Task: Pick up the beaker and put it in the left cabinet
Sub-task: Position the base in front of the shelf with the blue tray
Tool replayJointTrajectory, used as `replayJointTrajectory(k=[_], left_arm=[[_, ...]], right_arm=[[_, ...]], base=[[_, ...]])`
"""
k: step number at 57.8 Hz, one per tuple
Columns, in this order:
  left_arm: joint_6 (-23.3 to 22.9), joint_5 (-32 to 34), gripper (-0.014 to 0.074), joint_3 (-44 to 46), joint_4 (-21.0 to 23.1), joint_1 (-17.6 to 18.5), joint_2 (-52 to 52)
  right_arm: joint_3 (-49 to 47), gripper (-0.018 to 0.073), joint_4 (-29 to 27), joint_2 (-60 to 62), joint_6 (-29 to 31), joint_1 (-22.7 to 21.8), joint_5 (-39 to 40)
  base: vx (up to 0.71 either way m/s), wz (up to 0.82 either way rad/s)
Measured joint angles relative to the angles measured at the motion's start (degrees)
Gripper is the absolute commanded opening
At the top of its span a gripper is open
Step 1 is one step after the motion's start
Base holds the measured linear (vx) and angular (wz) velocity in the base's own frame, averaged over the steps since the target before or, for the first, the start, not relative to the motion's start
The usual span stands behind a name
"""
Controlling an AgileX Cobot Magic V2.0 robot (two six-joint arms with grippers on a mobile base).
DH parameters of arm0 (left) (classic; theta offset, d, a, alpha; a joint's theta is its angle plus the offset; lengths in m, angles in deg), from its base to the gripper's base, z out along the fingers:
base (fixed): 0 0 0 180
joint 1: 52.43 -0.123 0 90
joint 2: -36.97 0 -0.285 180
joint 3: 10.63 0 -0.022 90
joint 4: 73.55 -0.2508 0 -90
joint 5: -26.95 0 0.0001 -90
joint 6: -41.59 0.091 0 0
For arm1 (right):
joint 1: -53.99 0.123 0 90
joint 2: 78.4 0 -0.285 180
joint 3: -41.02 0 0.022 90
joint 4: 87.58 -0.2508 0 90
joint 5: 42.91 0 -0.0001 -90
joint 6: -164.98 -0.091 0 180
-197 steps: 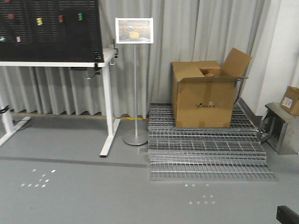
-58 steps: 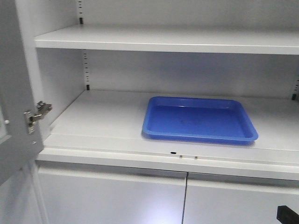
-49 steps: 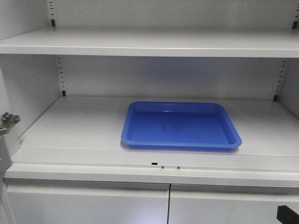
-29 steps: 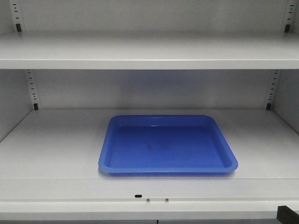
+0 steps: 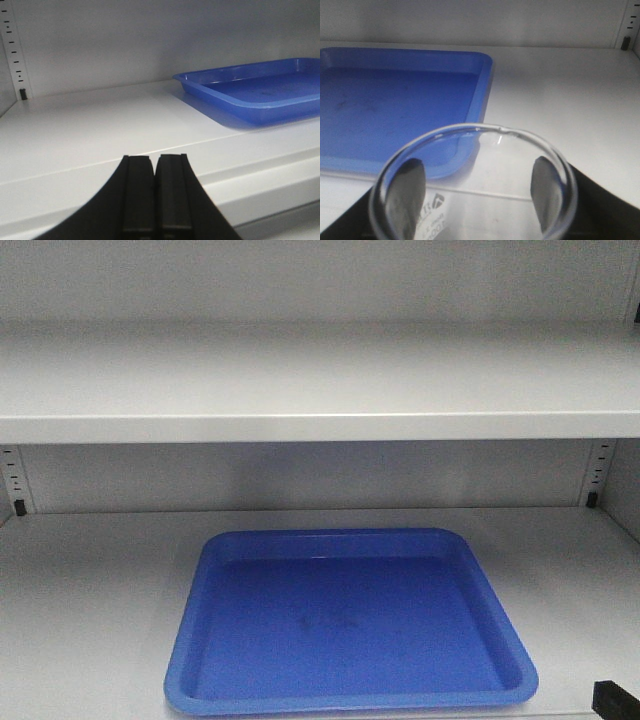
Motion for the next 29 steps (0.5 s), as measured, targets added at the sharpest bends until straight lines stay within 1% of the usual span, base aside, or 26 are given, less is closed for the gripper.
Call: replayJointTrajectory(k=[13, 29], left_arm=[[0.00, 0.00, 0.0001, 0.00, 0.00, 0.00, 0.00], [0.00, 0.00, 0.0001, 0.00, 0.00, 0.00, 0.00]], right_arm=[[0.00, -0.0006, 0.00, 0.00, 0.00, 0.00, 0.00], [0.00, -0.0006, 0.00, 0.00, 0.00, 0.00, 0.00]], base=[[0.09, -0.02], [0.02, 0.00]])
